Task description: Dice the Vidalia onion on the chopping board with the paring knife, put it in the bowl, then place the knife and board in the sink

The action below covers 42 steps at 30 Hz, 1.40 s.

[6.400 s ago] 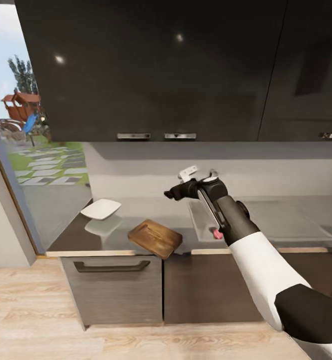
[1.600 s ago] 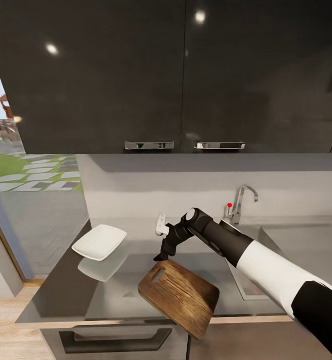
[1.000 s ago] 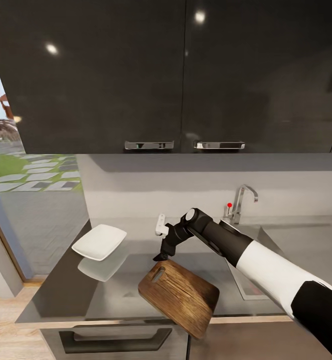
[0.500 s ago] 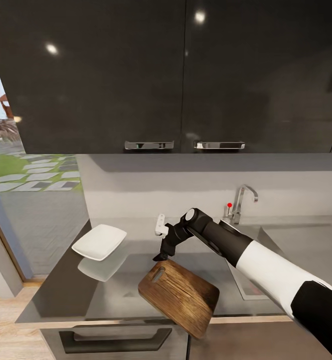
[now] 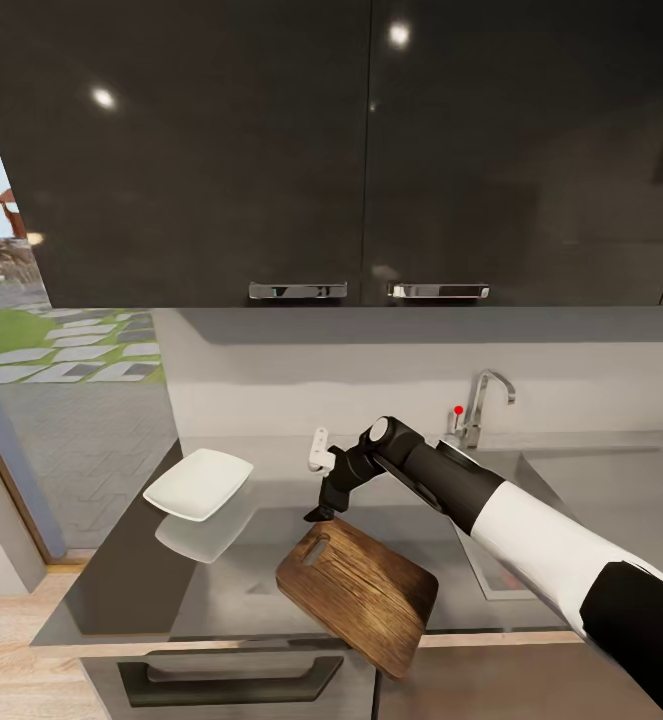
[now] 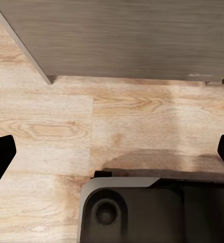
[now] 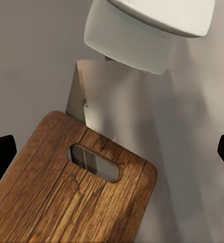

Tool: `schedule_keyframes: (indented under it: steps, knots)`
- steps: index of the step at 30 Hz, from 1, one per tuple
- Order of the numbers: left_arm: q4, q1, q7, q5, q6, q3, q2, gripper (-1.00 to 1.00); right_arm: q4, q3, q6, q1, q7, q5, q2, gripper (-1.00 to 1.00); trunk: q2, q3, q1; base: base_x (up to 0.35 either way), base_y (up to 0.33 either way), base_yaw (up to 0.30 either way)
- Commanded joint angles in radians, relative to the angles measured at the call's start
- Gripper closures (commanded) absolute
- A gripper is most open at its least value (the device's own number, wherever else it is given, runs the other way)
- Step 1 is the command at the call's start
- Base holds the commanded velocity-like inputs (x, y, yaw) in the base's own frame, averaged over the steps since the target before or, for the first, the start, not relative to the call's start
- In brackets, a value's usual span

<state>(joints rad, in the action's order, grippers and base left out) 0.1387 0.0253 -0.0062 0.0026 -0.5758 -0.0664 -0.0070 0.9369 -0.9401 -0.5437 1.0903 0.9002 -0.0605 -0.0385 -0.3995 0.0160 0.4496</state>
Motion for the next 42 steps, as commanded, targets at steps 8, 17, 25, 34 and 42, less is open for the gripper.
schedule_keyframes:
  steps: [8,17,25,34,42]
  knots:
    - [-0.002,0.001,-0.001,-0.001,-0.001,-0.006,-0.001,-1.0,0.002,-0.006,0.003,0.0,0.004,-0.006,-0.002,-1.0,-0.001,0.0,0.0,0.0,0.0,0.0]
    - [-0.002,0.001,-0.001,-0.001,-0.001,-0.006,0.0,-1.0,-0.047,-0.009,0.003,0.0,0.009,-0.006,-0.008,-1.0,-0.001,0.0,0.0,0.0,0.0,0.0]
    - [-0.002,0.001,-0.001,-0.001,-0.001,-0.006,0.001,-1.0,-0.081,-0.016,0.017,0.0,0.009,-0.007,-0.011,-1.0,-0.001,-0.004,0.0,0.0,0.0,0.0]
    - [-0.001,0.001,-0.001,-0.001,-0.001,-0.006,0.0,-1.0,-0.084,-0.08,0.024,0.0,0.009,-0.007,-0.01,-1.0,-0.001,-0.013,0.0,0.0,0.0,0.0]
    - [-0.001,0.001,-0.001,-0.001,-0.001,-0.006,0.0,-1.0,-0.084,-0.108,0.025,0.0,0.009,-0.007,-0.008,-1.0,-0.001,-0.022,0.0,0.0,0.0,0.0]
